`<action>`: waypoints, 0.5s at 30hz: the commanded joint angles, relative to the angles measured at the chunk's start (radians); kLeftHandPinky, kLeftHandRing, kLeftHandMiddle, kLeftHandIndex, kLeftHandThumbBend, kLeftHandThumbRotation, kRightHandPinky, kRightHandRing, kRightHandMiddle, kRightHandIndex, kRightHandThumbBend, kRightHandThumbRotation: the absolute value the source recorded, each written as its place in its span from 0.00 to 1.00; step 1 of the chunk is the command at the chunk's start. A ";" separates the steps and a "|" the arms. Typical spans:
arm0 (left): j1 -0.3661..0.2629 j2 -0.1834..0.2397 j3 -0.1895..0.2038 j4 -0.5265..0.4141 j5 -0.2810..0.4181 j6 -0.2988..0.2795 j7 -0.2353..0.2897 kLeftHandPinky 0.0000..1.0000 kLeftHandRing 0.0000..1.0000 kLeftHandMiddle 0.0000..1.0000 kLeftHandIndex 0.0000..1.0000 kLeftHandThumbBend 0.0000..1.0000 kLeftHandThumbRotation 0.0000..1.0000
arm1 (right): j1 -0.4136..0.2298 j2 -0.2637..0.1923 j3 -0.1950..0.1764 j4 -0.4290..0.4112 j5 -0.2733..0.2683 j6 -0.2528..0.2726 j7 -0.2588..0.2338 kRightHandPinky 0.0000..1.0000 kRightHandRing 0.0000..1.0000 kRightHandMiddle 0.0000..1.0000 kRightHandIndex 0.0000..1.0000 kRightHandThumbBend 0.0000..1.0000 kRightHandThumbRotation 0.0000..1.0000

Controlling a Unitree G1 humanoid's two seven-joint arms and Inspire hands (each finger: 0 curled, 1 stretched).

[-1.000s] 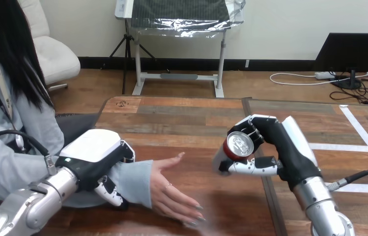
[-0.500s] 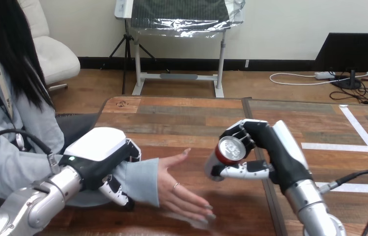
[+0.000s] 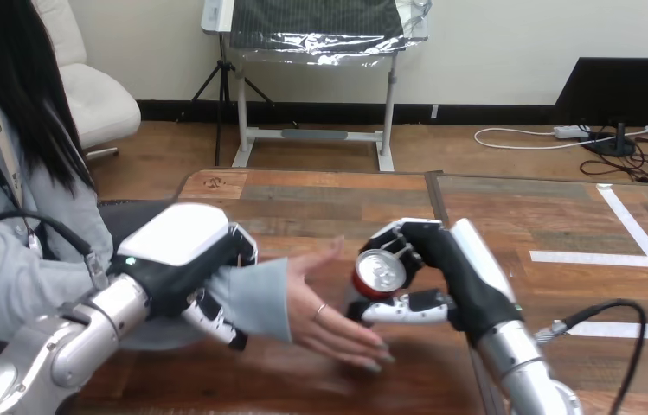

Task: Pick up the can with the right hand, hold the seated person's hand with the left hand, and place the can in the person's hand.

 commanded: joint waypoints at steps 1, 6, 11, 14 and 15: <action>-0.078 -0.003 0.082 -0.135 -0.049 0.005 0.021 0.18 0.24 0.32 0.35 0.92 0.00 | -0.108 0.037 -0.001 -0.053 0.026 -0.023 -0.005 0.37 0.42 0.50 0.52 0.78 0.00; -0.079 -0.009 0.085 -0.157 -0.057 0.016 0.010 0.18 0.24 0.32 0.35 0.92 0.00 | -0.106 0.051 0.010 -0.051 0.006 -0.034 -0.023 0.36 0.41 0.49 0.52 0.78 0.00; -0.078 -0.013 0.089 -0.168 -0.061 0.022 0.009 0.18 0.24 0.32 0.35 0.92 0.00 | -0.102 0.070 0.018 -0.048 0.004 -0.044 -0.027 0.35 0.40 0.49 0.52 0.78 0.00; -0.079 -0.014 0.089 -0.169 -0.061 0.024 0.009 0.18 0.24 0.31 0.35 0.92 0.00 | -0.100 0.078 0.022 -0.048 0.002 -0.048 -0.030 0.35 0.40 0.49 0.52 0.79 0.00; -0.079 -0.015 0.089 -0.169 -0.061 0.025 0.008 0.18 0.24 0.31 0.35 0.92 0.00 | -0.099 0.082 0.024 -0.048 0.000 -0.049 -0.030 0.35 0.41 0.49 0.52 0.79 0.00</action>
